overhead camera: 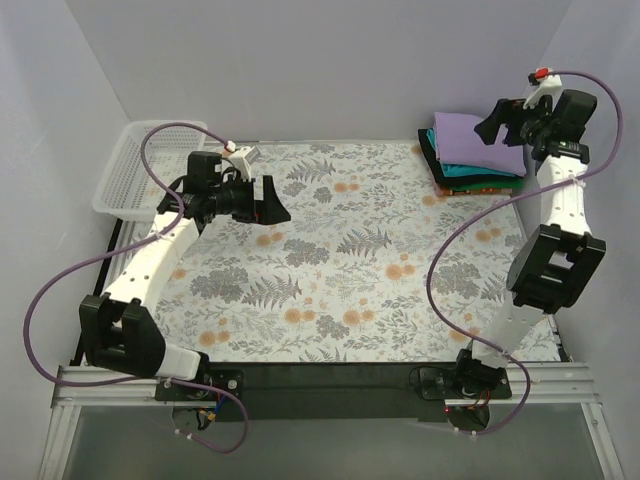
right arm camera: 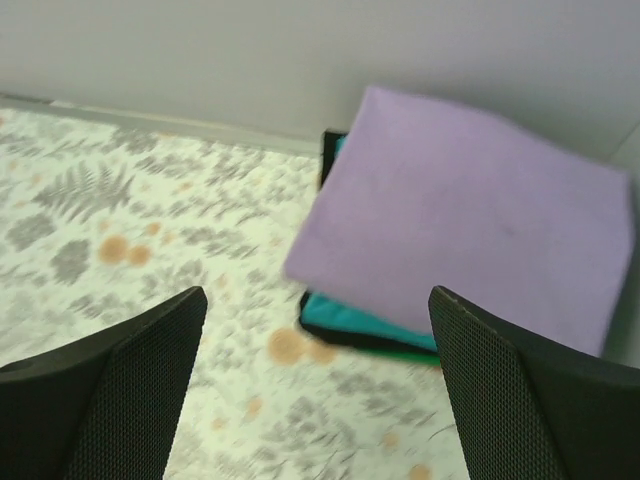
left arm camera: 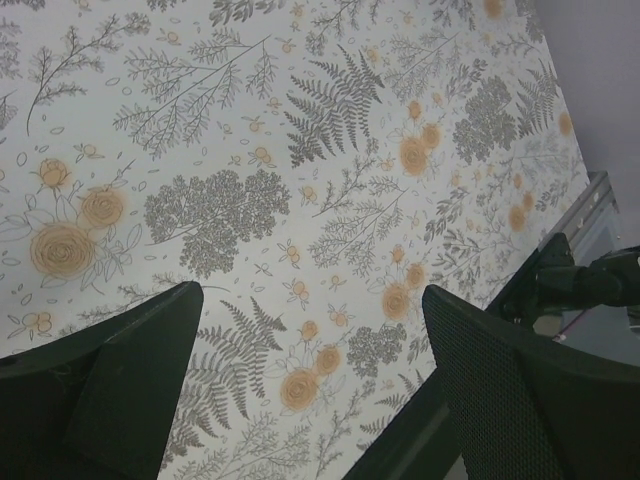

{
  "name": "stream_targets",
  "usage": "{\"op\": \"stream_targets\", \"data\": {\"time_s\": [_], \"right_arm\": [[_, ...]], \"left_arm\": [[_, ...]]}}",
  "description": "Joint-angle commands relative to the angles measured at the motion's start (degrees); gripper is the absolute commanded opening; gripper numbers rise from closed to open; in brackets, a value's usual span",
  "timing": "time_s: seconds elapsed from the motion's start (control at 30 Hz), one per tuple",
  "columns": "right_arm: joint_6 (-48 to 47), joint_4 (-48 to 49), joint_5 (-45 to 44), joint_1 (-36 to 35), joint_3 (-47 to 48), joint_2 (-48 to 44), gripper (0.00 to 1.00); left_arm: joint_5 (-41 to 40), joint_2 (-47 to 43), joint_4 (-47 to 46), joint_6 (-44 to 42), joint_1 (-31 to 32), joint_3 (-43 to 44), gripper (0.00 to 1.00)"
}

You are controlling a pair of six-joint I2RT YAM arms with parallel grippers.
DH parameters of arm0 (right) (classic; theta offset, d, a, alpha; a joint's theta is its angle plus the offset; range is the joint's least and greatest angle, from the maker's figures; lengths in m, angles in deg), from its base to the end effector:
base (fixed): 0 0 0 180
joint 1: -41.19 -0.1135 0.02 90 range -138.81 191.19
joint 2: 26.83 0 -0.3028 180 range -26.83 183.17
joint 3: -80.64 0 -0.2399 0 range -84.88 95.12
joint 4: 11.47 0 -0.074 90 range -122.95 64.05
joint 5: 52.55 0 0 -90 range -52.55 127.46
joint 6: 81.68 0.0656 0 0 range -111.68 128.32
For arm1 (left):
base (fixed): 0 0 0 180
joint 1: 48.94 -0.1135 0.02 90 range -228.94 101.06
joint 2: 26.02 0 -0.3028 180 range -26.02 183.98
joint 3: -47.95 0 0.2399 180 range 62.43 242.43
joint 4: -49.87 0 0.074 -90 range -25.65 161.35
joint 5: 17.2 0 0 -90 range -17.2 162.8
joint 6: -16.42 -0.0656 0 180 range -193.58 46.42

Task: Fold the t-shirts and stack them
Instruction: Neatly place the folded tshirt to the corner

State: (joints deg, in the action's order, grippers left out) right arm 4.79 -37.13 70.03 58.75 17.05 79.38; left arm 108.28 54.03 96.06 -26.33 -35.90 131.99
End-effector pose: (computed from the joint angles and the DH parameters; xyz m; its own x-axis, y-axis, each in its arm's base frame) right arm 0.4542 -0.1067 0.4123 -0.2388 0.0212 -0.9708 -0.2558 0.9631 0.0839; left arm 0.2850 -0.1051 0.3428 -0.8867 -0.4084 -0.2166 -0.0715 0.5839 -0.8086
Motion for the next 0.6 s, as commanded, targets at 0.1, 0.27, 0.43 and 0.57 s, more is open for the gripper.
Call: {"op": "stream_targets", "data": {"time_s": [0.1, 0.27, 0.43, 0.57], "right_arm": [[-1.5, -12.5, 9.7, -0.1, -17.9, -18.0, 0.98], [-10.8, -19.6, 8.6, -2.3, -30.3, -28.2, 0.98], [-18.2, -23.7, 4.0, -7.3, -40.3, -35.7, 0.98], [-21.5, -25.0, -0.8, -11.1, -46.3, -39.7, 0.98]], "left_arm": [[5.6, 2.0, 9.6, -0.1, -6.0, 2.5, 0.93], [3.8, 1.1, 12.3, -3.2, -8.0, -1.2, 0.94], [-4.5, -2.7, 10.5, -5.4, -8.0, -9.8, 0.95], [-10.5, -7.4, 8.6, -6.5, -8.0, -14.5, 0.95]]}}
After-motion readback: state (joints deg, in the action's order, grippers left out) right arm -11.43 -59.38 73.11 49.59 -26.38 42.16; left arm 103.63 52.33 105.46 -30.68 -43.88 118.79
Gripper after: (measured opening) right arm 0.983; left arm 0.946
